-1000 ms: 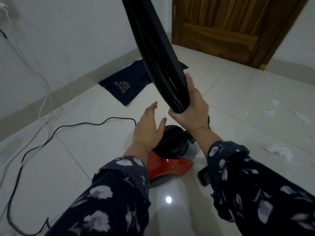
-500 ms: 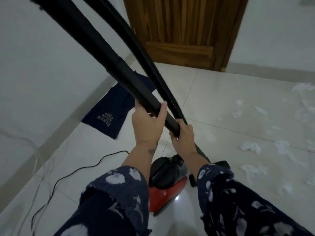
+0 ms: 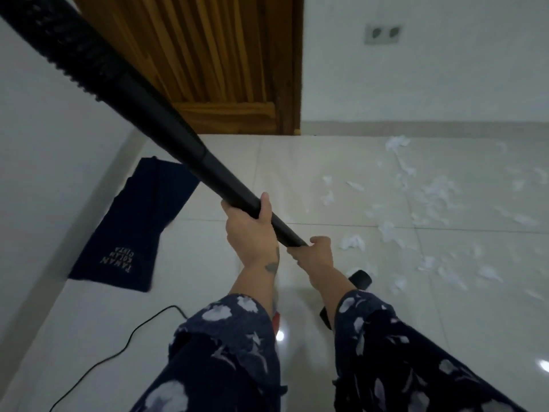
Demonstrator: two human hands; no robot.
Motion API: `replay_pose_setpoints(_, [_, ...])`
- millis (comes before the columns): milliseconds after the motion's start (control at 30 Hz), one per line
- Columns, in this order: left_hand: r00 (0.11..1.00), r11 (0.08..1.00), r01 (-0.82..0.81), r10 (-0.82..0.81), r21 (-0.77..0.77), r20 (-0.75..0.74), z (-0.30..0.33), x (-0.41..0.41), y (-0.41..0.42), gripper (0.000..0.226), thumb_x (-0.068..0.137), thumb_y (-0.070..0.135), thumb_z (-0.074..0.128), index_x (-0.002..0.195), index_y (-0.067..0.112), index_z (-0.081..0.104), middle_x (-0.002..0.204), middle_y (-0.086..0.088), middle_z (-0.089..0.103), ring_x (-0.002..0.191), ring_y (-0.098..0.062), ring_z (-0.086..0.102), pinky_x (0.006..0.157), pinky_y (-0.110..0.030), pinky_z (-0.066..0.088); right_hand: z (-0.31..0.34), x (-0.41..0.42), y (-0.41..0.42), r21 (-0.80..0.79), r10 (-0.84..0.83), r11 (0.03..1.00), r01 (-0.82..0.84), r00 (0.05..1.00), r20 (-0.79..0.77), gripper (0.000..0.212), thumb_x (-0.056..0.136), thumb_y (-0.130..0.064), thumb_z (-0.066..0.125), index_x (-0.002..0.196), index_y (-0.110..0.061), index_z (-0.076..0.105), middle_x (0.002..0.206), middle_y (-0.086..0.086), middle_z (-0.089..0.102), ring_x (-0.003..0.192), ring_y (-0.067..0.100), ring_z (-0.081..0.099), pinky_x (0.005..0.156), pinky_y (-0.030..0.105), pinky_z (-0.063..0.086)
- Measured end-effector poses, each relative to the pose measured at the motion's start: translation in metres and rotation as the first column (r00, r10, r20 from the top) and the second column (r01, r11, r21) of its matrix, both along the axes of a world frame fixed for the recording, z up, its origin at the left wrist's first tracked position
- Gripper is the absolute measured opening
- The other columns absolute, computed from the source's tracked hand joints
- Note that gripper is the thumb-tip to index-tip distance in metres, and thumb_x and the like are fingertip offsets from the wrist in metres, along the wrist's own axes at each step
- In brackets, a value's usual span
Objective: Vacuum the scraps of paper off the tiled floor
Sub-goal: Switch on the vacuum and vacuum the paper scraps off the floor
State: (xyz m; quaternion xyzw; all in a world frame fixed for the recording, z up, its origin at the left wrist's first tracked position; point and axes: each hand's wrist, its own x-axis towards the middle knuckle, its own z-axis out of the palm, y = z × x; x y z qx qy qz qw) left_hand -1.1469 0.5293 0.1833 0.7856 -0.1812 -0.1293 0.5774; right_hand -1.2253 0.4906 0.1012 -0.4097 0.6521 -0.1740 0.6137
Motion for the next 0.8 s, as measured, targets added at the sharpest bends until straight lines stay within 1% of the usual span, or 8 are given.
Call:
replay_pose_setpoints(100, [0.998, 0.997, -0.054, 0.056, 0.063, -0.032, 0.007, -0.023, -0.016, 0.073, 0.094, 0.035, 0.065, 0.149, -0.001, 0.033, 0.126, -0.015, 0.066, 0.112, -0.029, 0.065, 0.081, -0.015, 0.039, 0.008, -0.016, -0.011, 0.403, -0.335, 0.900, 0.165, 0.853, 0.400, 0.050, 0.100, -0.025, 0.045, 0.141, 0.001, 0.038, 0.125, 0.033, 0.052, 0.117, 0.042, 0.055, 0.106, 0.046, 0.043])
replay_pose_setpoints(167, [0.993, 0.993, -0.074, 0.082, 0.095, -0.082, 0.013, -0.041, -0.028, 0.071, 0.094, 0.035, 0.065, 0.148, 0.000, 0.034, 0.128, -0.016, 0.064, 0.114, -0.030, 0.064, 0.079, -0.017, 0.038, 0.008, -0.020, -0.020, 0.547, -0.518, 0.814, 0.198, 0.673, 0.527, 0.050, 0.103, -0.032, 0.038, 0.143, -0.002, 0.036, 0.138, 0.023, 0.048, 0.125, 0.039, 0.050, 0.091, 0.047, 0.050])
replay_pose_setpoints(333, [0.982, 0.990, -0.041, 0.065, 0.136, -0.176, 0.023, -0.077, -0.068, 0.058, 0.098, 0.037, 0.057, 0.139, -0.002, 0.042, 0.122, -0.016, 0.066, 0.107, -0.028, 0.066, 0.076, -0.016, 0.042, -0.011, -0.031, -0.087, 0.739, -0.827, 0.560, 0.376, 0.303, 0.473, 0.059, 0.098, -0.026, 0.049, 0.149, -0.021, 0.020, 0.140, 0.022, 0.047, 0.122, 0.040, 0.052, 0.088, 0.054, 0.053])
replay_pose_setpoints(467, [0.926, 0.857, 0.272, -0.110, 0.437, -0.360, 0.024, -0.088, -0.104, 0.076, 0.099, 0.062, 0.023, 0.083, -0.002, 0.062, 0.074, -0.010, 0.074, 0.068, -0.026, 0.072, 0.069, -0.036, 0.061, -0.023, -0.064, -0.149, 0.689, -0.869, 0.491, 0.533, 0.357, 0.343, 0.075, 0.090, -0.015, 0.062, 0.149, -0.032, 0.018, 0.137, 0.020, 0.048, 0.110, 0.044, 0.053, 0.041, 0.054, 0.052])
replay_pose_setpoints(567, [0.842, 0.640, 0.526, -0.298, 0.560, -0.450, 0.041, -0.095, -0.143, 0.072, 0.105, 0.048, 0.022, 0.079, -0.002, 0.066, 0.058, -0.011, 0.069, 0.052, -0.021, 0.068, 0.061, -0.030, 0.057, -0.023, -0.091, -0.190, 0.611, -0.864, 0.489, 0.622, 0.443, 0.241, 0.072, 0.090, -0.016, 0.062, 0.148, -0.030, 0.022, 0.130, 0.022, 0.052, 0.100, 0.044, 0.057, 0.039, 0.052, 0.052])
replay_pose_setpoints(633, [0.798, 0.583, 0.580, -0.546, 0.569, -0.254, 0.056, -0.101, -0.170, 0.055, 0.106, 0.038, 0.031, 0.087, 0.004, 0.070, 0.066, -0.007, 0.074, 0.059, -0.018, 0.070, 0.069, -0.032, 0.060, -0.029, -0.102, -0.214, 0.571, -0.840, 0.520, 0.635, 0.503, 0.205, 0.070, 0.090, -0.017, 0.060, 0.148, -0.029, 0.022, 0.126, 0.025, 0.053, 0.098, 0.046, 0.059, 0.042, 0.053, 0.053])
replay_pose_setpoints(733, [0.397, 0.291, 0.440, -0.912, 0.850, 0.107, 0.069, -0.107, -0.200, 0.033, 0.102, 0.037, 0.039, 0.116, 0.025, 0.066, 0.109, 0.000, 0.071, 0.097, -0.020, 0.065, 0.090, -0.037, 0.052, -0.023, -0.116, -0.234, 0.560, -0.791, 0.571, 0.600, 0.584, 0.180, 0.070, 0.091, -0.016, 0.060, 0.149, -0.027, 0.022, 0.129, 0.024, 0.054, 0.103, 0.045, 0.059, 0.037, 0.049, 0.051])
replay_pose_setpoints(800, [0.180, 0.009, 0.233, -0.983, 0.972, -0.034, 0.069, -0.106, -0.207, 0.038, 0.100, 0.044, 0.041, 0.136, 0.037, 0.051, 0.125, 0.001, 0.063, 0.111, -0.023, 0.059, 0.096, -0.039, 0.041, -0.005, -0.128, -0.236, 0.579, -0.780, 0.574, 0.579, 0.602, 0.171, 0.071, 0.092, -0.014, 0.060, 0.149, -0.027, 0.021, 0.132, 0.021, 0.052, 0.109, 0.043, 0.056, 0.033, 0.046, 0.049])
